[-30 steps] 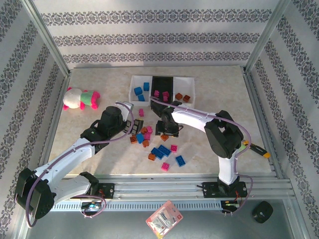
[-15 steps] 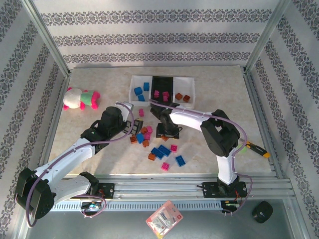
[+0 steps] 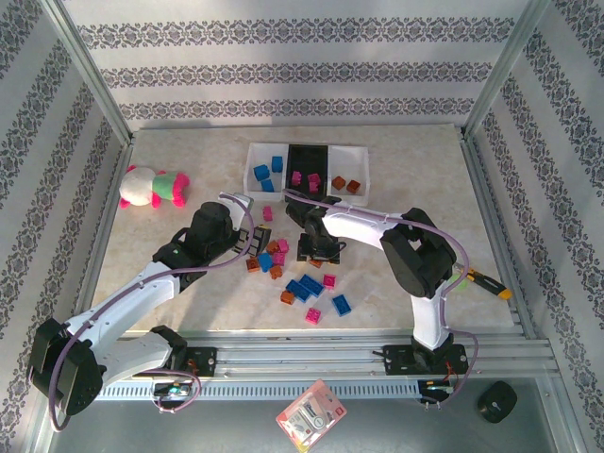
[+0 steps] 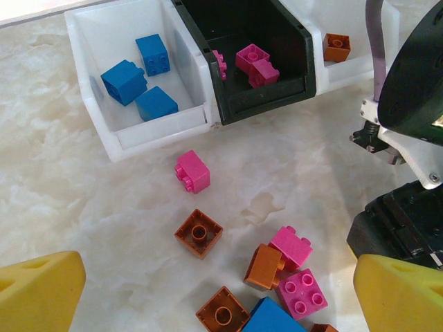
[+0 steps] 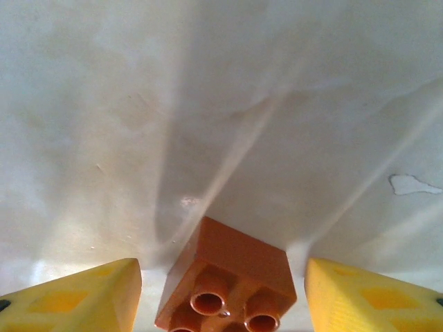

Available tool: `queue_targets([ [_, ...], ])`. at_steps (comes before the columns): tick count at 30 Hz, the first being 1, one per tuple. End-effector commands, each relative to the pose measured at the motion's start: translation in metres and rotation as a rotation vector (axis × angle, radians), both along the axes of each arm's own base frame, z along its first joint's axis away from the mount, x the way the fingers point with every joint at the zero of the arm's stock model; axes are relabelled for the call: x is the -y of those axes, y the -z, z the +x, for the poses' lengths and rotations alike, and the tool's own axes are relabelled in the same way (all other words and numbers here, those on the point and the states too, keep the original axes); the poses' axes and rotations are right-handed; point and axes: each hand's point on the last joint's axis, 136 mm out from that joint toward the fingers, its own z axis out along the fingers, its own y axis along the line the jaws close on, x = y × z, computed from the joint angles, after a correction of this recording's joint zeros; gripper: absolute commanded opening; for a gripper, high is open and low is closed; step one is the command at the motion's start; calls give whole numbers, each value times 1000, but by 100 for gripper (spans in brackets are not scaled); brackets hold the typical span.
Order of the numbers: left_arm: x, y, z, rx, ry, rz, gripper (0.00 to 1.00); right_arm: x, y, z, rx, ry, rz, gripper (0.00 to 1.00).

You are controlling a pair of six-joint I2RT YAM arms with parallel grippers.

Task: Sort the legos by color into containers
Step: Move the lego to the center of the table.

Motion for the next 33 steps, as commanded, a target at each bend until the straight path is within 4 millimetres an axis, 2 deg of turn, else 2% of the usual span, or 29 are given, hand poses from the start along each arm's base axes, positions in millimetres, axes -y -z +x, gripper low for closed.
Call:
queue_targets([
  [1,1,-2,2,30,7,10,99,-2,-9,12,41,45,25,64],
  [6,2,-1,2,29,9,9,99,15,-3,5,20,66,-10,57],
  [12,2,-1,2,27,10,9,99,25,-9,-1,29,75,-22,53],
  [19,2,-1,2,29,11,7,99,20,-10,4,43,73,-8,39],
  [23,2,-2,1,29,11,2,99,20,-20,11,76,68,-10,34],
  [26,4,-2,0,22,13,-15,99,24,-38,22,145,58,-11,32],
  [29,8,0,3,6,4,-48,99,33,-62,44,243,57,-22,29],
  [33,9,3,7,-16,-26,-73,99,50,-101,91,421,59,-43,27],
])
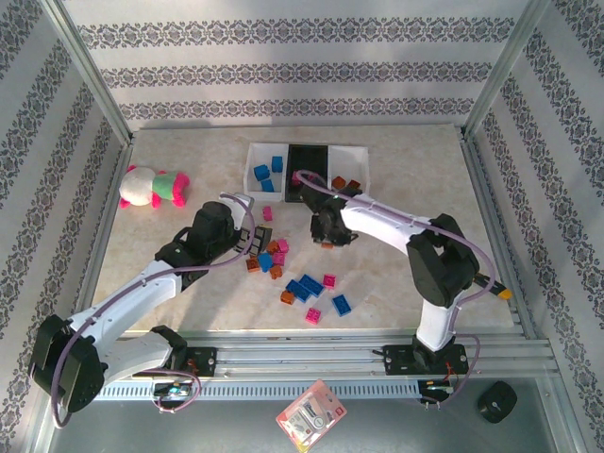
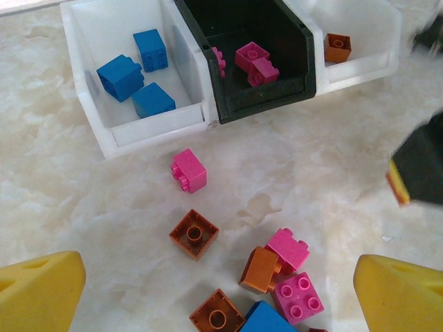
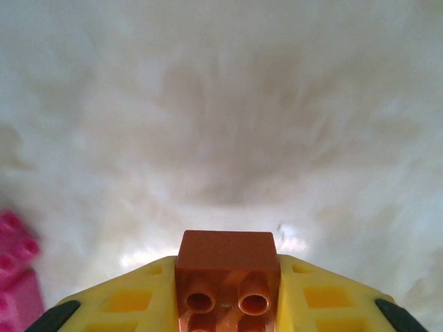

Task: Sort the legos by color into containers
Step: Move the lego to the center of the table, then place the lego in the container.

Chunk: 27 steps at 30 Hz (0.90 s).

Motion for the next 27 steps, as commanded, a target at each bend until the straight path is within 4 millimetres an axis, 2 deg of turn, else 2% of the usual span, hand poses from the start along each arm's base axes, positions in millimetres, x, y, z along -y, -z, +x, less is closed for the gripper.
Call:
queue_targets([
  [1,6,-2,5,0,-22,-51,99,22,-52,53,225,6,-53,27],
  [4,4,1,8,-15,-51,-51,99,42,-70,98,340,45,-70,26],
  [8,1,6,12,-53,-106,-59,99,56,-82,146,422,70,-60,26],
  [10,-4,11,14,-87,-154,-60,99,61,-83,168,443,72,-66,26],
  [14,-14,31,17,-184,-267,-38,99,65,-71,200,447,62,-69,26],
  [18,-18,51,16,-297,-338,1,99,66,-61,225,451,46,-76,29],
  [20,-17,58,18,-337,-360,10,99,65,-63,235,461,27,-80,34],
  [24,-15,62,25,-375,-407,8,99,58,-87,239,498,-9,-72,56],
  [27,-17,68,31,-411,-456,30,99,54,-111,230,533,-31,-48,67],
])
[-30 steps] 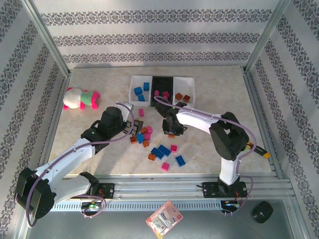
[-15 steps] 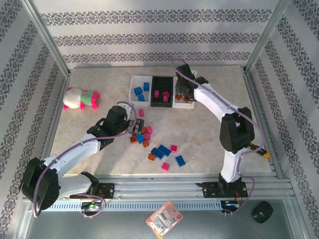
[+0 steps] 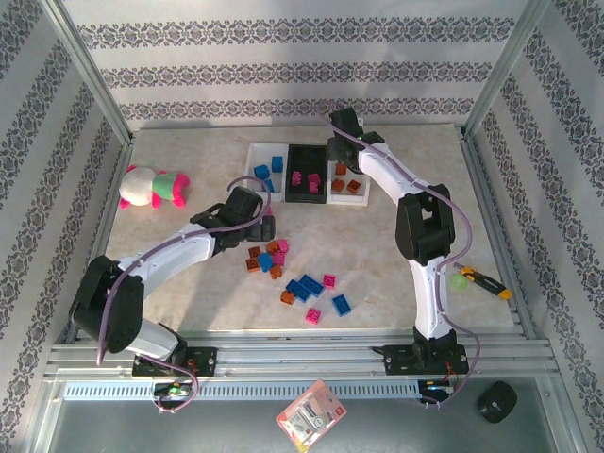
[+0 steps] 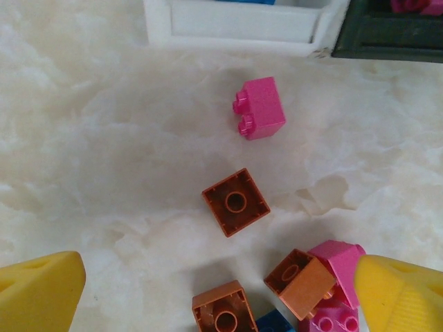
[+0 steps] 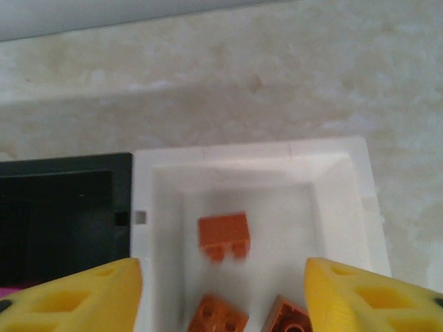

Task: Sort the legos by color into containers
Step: Place the lego in the container, then pick up the lego from the center of the table.

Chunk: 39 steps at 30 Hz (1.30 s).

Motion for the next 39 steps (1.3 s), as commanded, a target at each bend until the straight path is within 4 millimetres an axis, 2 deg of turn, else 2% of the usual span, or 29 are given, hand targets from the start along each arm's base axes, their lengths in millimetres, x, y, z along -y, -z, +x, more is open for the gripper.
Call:
queue_targets([
  [1,-7,2,2,-56,-101,32,99,-6,-55,-10,82,-53,22,70],
  [4,-4,12,9,-99,-126,46,99,-16,-74,-33,115,-116,38,76],
  [9,1,25,23,-133,-169,48,99,-25,-84,-86,138,-203,61,78],
  [14,3,39,38,-152,-235,17,93,-17,-82,-134,123,-210,80,78],
  [17,5,52,44,-192,-258,2,88,-9,-79,-153,121,-195,87,79],
  [21,7,67,48,-218,-279,-12,78,1,-78,-167,120,-179,82,79],
  [26,6,80,47,-245,-295,-21,65,2,-83,-171,127,-177,91,79],
  [28,5,82,47,-247,-296,-19,55,1,-88,-170,138,-182,96,79],
  [31,5,78,48,-238,-290,-20,41,-2,-93,-169,146,-188,103,79],
  [34,4,66,49,-212,-278,-20,31,-4,-101,-170,163,-197,109,79],
  [39,10,31,58,-135,-219,-43,30,-4,-116,-174,199,-202,131,79],
])
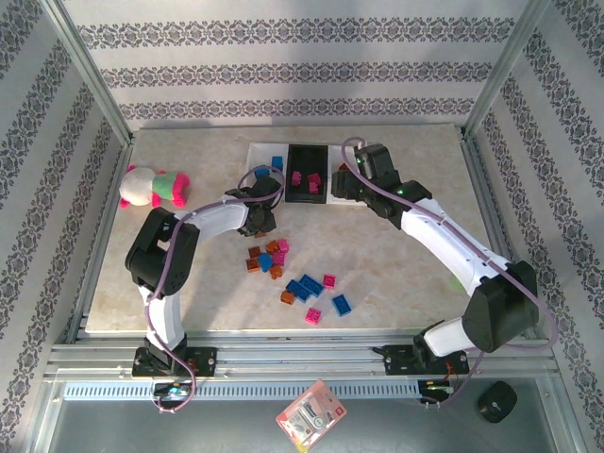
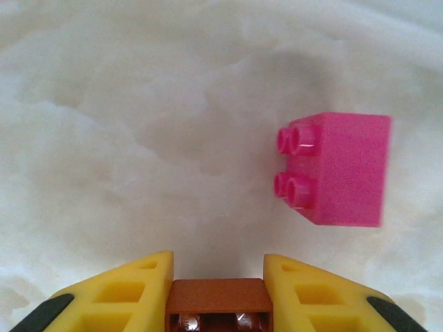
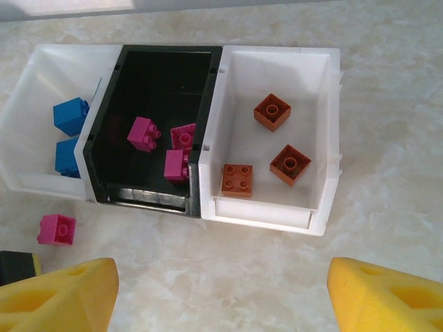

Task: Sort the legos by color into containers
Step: Pick up the lego from the center of the table, then place the lego in the container.

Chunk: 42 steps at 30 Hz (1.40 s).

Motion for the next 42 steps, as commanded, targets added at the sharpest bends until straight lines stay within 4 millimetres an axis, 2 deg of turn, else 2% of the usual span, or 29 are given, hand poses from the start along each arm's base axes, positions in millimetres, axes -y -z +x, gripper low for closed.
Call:
queue_targets([
  [1,3,-44,14,99,36,-23,30,-3,-35,-5,73,-2,54,79],
  [5,23,-79,30,195,86,-54,31,6,-42,-12,99,12,49,79],
  [7,41,-95,39,253,119,-82,31,12,-45,-15,112,20,45,79],
  [11,84,-122,59,347,186,-135,32,30,-48,-21,125,47,40,79],
  [15,127,-134,81,404,270,-143,32,47,-54,-25,143,61,41,79],
  [21,183,-128,112,472,397,-176,32,67,-54,-34,148,83,30,79],
  [27,214,-116,138,512,464,-162,33,80,-49,-42,141,97,47,79],
  [38,233,-102,162,523,482,-137,36,86,-41,-46,129,111,68,79],
  [40,235,-103,164,532,483,-139,39,87,-41,-47,131,112,73,79],
  [42,237,-107,166,548,489,-141,48,85,-42,-47,129,108,81,79],
])
